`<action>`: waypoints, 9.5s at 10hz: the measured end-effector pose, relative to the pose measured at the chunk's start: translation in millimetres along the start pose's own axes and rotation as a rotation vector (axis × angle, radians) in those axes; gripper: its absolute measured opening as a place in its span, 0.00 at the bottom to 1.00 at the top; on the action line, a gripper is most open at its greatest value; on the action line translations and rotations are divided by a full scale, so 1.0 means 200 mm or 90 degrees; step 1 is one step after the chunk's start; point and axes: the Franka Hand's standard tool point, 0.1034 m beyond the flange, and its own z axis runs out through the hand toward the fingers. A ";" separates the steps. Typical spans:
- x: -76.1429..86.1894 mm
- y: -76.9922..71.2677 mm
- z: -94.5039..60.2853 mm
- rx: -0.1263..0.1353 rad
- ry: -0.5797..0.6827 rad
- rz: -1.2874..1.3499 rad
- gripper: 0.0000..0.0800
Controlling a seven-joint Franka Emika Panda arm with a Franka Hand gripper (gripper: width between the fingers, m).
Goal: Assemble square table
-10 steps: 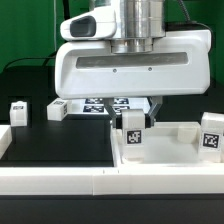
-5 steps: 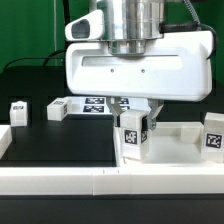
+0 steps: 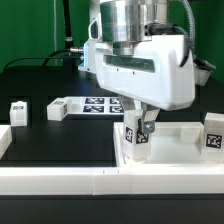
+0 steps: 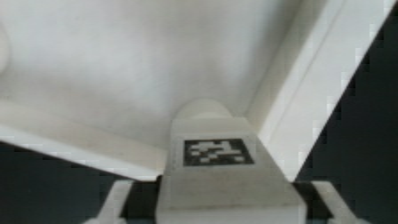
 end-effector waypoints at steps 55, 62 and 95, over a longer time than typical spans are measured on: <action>0.01 -0.02 -0.01 -0.034 0.003 -0.899 0.50; 0.02 -0.01 0.00 -0.019 0.016 -0.587 0.36; 0.04 -0.01 0.00 -0.037 0.020 -0.607 0.36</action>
Offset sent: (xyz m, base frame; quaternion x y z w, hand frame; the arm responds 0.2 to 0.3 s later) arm -0.0041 -0.0023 0.0026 0.0079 -0.0086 -0.1083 0.9940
